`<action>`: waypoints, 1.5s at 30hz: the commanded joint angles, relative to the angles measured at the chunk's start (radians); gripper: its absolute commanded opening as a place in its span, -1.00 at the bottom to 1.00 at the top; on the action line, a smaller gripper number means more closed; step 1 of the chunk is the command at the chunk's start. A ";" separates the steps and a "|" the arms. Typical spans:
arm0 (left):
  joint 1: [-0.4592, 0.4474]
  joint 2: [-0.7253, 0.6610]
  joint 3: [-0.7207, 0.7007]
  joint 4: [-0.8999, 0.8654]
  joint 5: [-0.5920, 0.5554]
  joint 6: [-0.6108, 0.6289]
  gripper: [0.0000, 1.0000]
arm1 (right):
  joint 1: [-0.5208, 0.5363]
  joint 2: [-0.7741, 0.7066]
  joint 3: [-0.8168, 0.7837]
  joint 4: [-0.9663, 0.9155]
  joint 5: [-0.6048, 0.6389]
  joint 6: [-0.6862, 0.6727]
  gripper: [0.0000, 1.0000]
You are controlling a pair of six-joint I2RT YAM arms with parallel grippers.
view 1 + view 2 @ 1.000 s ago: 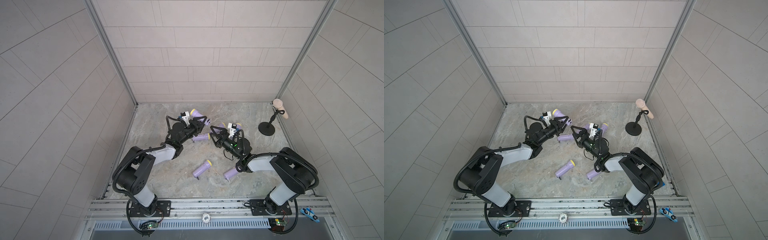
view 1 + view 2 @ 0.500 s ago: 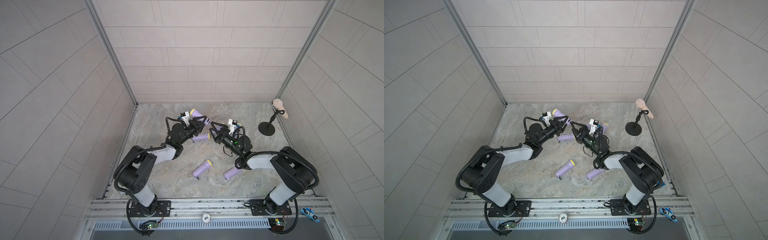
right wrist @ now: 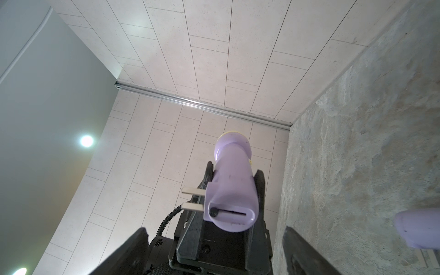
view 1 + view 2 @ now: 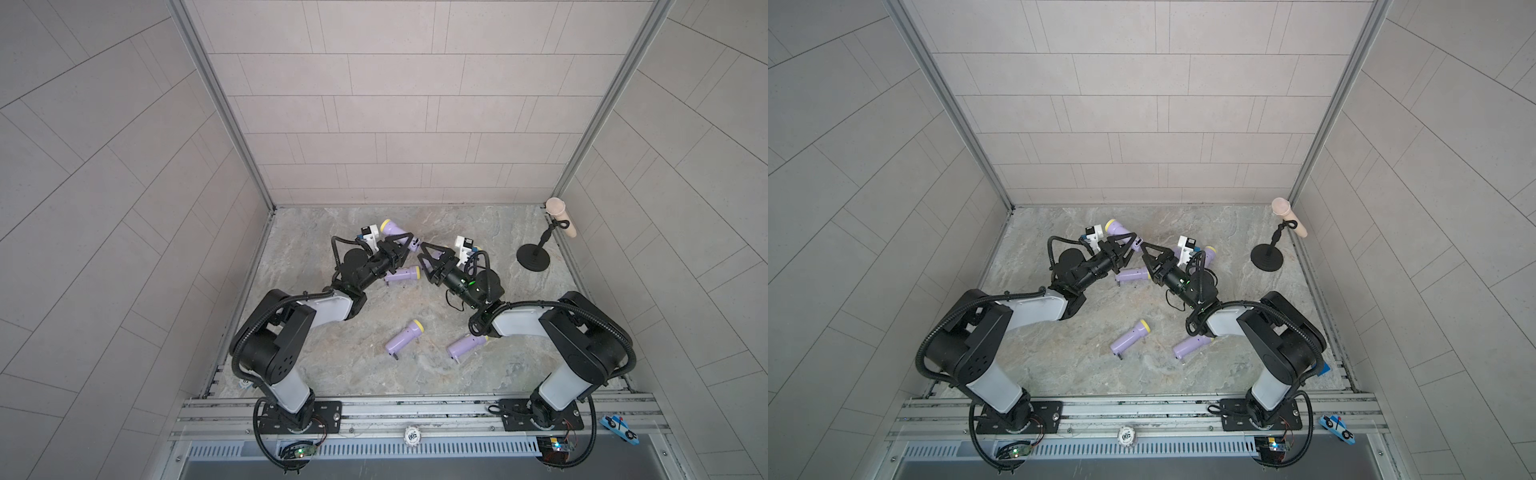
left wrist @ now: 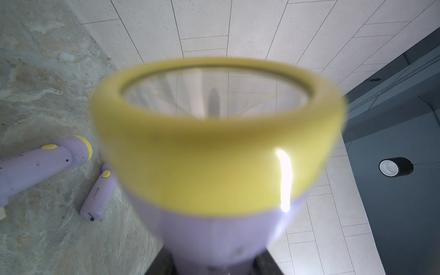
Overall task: Close the plug at the bottom of the flashlight
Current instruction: Close the plug of the flashlight.
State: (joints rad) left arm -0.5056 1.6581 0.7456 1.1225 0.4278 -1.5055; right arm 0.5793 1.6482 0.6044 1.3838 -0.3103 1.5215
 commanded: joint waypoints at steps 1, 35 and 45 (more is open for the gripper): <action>-0.002 -0.001 -0.004 0.078 0.025 -0.027 -1.00 | -0.004 0.024 0.038 0.034 -0.006 0.019 0.72; -0.002 0.023 -0.004 0.132 0.031 -0.068 -1.00 | -0.012 0.063 0.077 0.035 -0.027 0.036 0.22; -0.002 0.040 0.001 0.152 0.036 -0.089 -1.00 | -0.012 0.063 0.078 0.034 -0.025 0.034 0.15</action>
State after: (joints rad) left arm -0.5053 1.6871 0.7456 1.1912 0.4446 -1.5635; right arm 0.5667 1.7061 0.6586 1.3849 -0.3279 1.5387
